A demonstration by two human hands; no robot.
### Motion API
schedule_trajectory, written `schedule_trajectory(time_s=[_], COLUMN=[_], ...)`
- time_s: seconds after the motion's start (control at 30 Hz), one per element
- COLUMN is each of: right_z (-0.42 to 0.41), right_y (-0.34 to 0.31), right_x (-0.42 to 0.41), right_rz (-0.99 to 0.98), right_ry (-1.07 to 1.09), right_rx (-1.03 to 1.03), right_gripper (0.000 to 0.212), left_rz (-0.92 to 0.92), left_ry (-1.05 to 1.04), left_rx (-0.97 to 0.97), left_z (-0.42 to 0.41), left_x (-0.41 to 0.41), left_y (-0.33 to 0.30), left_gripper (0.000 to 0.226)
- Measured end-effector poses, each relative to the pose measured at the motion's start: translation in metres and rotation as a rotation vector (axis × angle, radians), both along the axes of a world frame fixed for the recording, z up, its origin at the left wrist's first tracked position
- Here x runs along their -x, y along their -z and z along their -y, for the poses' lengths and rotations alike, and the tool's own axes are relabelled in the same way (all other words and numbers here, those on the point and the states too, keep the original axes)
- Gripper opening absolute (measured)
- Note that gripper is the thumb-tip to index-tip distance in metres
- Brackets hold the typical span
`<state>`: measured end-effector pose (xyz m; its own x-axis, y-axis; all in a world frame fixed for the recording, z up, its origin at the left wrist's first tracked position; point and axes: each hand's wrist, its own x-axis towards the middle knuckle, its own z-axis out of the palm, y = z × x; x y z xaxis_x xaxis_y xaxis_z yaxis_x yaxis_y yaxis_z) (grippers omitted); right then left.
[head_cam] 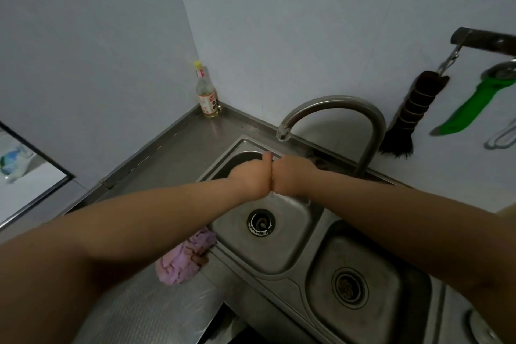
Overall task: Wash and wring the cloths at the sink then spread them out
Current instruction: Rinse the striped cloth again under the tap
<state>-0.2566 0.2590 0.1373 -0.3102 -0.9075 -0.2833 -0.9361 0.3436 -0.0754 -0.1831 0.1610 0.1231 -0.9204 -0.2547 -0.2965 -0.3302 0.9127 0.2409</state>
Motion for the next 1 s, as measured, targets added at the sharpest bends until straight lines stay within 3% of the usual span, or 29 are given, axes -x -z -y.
schedule_trajectory(time_s=[0.07, 0.13, 0.23, 0.3, 0.43, 0.57, 0.6, 0.67, 0.73, 0.83, 0.93, 1.0], right_z=[0.003, 0.006, 0.007, 0.004, 0.000, -0.008, -0.013, -0.025, -0.036, -0.040, -0.035, -0.032], right_y=[0.006, 0.012, 0.016, 0.013, 0.010, 0.004, 0.007, 0.018, 0.026, 0.032, 0.029, 0.023], right_x=[0.001, 0.000, -0.001, 0.001, 0.008, 0.007, 0.005, 0.000, -0.005, 0.000, 0.004, 0.007], right_rz=[0.243, 0.490, 0.806, 1.089, 1.256, 1.080, 0.968, 0.673, 0.361, -0.096, -0.197, -0.279], right_ry=[0.086, 0.233, 0.454, 0.643, 0.632, 0.586, 0.556, 0.386, 0.159, -0.166, -0.375, -0.516], right_rx=[0.021, 0.040, -0.086, -0.109, -0.108, 0.129, 0.216, 0.350, 0.401, 0.508, 0.658, 0.641], right_gripper=[0.021, 0.003, 0.010, 0.032, 0.031, 0.019, 0.038, 0.080, 0.093, 0.084, 0.060, 0.048], left_rz=[-0.013, -0.034, -0.073, -0.122, -0.128, 0.049, 0.113, 0.230, 0.390, 0.608, 0.725, 0.757], left_ry=[0.192, 0.324, 0.488, 0.595, 0.556, 0.130, 0.011, -0.284, -0.497, -0.414, -0.318, -0.296], left_rx=[0.185, 0.243, 0.340, 0.462, 0.510, 0.240, 0.081, -0.412, -0.882, -1.170, -1.268, -1.307], left_z=[0.008, 0.011, 0.018, 0.021, 0.018, 0.016, 0.017, 0.023, 0.026, 0.021, 0.011, 0.009], left_x=[0.002, 0.002, 0.004, 0.003, 0.005, 0.005, 0.004, 0.002, -0.004, -0.010, -0.013, -0.015], left_y=[-0.001, -0.012, -0.024, -0.029, -0.030, -0.016, -0.011, -0.003, -0.006, -0.009, -0.014, -0.013], left_gripper=[0.067, 0.061, 0.048, 0.042, 0.030, 0.017, 0.018, 0.013, 0.018, 0.027, 0.041, 0.045])
